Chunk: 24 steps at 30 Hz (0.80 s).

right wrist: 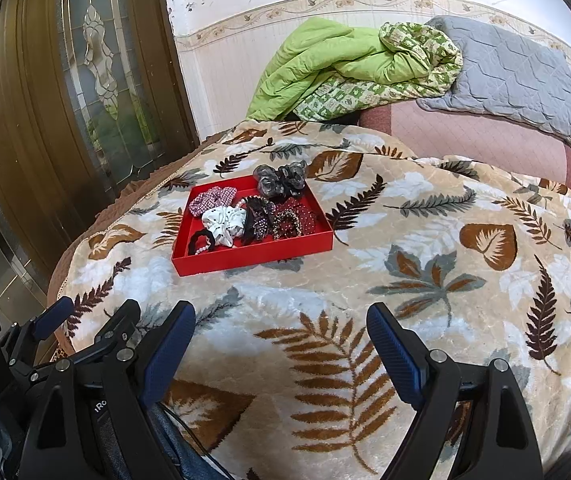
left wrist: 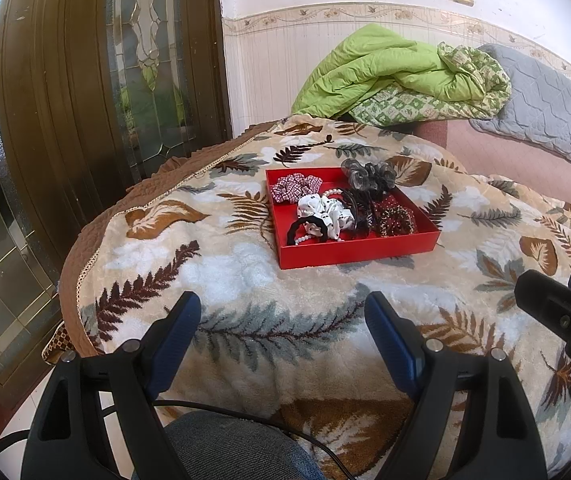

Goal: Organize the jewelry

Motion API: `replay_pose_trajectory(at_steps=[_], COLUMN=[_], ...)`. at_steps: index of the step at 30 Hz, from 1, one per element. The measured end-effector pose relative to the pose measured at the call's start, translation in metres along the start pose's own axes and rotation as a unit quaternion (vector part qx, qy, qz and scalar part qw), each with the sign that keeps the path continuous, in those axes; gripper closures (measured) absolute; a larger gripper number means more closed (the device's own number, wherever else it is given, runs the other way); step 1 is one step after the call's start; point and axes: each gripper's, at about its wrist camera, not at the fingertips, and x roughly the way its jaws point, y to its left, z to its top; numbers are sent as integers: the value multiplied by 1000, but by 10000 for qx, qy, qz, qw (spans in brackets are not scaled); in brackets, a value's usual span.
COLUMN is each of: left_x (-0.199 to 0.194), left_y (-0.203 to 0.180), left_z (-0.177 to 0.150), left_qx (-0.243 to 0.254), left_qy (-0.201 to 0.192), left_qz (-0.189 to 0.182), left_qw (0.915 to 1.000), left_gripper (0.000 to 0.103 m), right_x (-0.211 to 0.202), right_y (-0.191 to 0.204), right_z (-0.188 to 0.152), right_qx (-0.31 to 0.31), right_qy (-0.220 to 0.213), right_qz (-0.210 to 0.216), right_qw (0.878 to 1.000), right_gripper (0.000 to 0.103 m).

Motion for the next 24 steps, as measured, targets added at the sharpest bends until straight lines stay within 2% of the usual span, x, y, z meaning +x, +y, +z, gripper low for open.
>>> replay_pose_trajectory(at_steps=[24], left_x=[0], left_y=[1], left_z=[2], left_qx=[-48], left_qy=[-7], left_qz=[31], left_qw=[10000], left_gripper=[20], right_x=[4], right_y=[-3], right_z=[3], right_qx=[-17], right_qy=[-12], right_qz=[-23], right_qw=[10000], right_gripper=[12])
